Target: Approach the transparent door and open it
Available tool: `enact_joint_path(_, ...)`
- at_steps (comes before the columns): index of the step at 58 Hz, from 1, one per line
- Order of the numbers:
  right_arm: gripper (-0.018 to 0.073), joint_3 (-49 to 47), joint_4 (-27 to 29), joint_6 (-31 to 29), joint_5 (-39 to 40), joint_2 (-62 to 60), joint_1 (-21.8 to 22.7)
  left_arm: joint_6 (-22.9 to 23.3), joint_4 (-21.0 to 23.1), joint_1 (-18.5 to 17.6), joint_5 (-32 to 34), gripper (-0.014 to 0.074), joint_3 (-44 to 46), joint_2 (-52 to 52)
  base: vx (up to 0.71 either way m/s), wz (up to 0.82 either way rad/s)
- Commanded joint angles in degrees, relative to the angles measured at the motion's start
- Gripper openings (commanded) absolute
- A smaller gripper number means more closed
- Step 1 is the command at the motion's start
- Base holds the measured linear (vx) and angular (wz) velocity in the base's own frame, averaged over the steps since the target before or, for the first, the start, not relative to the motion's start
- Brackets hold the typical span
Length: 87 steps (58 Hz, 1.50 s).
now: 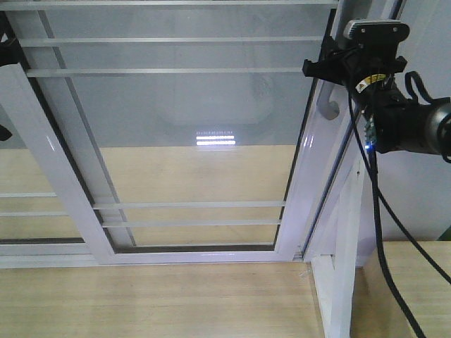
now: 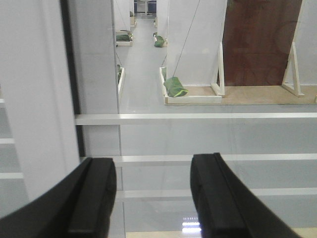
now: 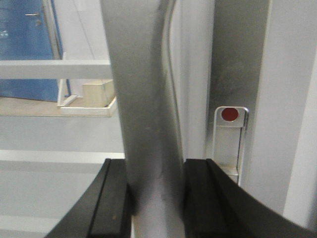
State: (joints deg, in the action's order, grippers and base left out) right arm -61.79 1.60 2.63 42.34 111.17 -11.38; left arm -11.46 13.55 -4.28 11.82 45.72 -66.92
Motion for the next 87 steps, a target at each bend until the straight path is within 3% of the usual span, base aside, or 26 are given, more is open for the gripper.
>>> enact_joint_path(1, 0.0163, -1.3, -7.2, 2.7, 5.6, -3.3, -5.2, 0.4, -0.2, -0.3, 4.7, 0.047, 2.0, 1.0, 0.0, 0.0)
enact_joint_path(37, 0.0166, -1.1, -7.5, 2.7, 7.5, -3.6, -13.8, 0.4, -0.2, -0.3, 3.2, 0.047, 2.0, 1.0, 0.0, 0.0)
enact_joint_path(60, 0.0146, 8.1, -8.6, 2.5, 6.6, -18.1, -13.7, 0.3, -0.2, -0.3, -7.8, 0.047, 2.0, 1.0, 0.0, 0.0)
enact_joint_path(72, -0.0016, 15.6, -8.4, 1.3, -6.7, -32.9, -13.7, 0.3, -0.2, -0.3, -13.1, 0.047, 2.0, 1.0, 0.0, 0.0)
enact_joint_path(82, -0.0007, 21.3, -1.6, -9.6, -19.5, -44.7, -13.6, 0.3, 0.5, -0.4, -14.6, 0.047, 2.0, 1.0, 0.0, 0.0)
enact_joint_path(87, -0.0006, 24.6, 3.2, -15.0, -22.3, -49.7, -13.6, 0.3, 0.8, -1.7, -14.1, 0.047, 2.0, 0.9, 0.0, 0.0)
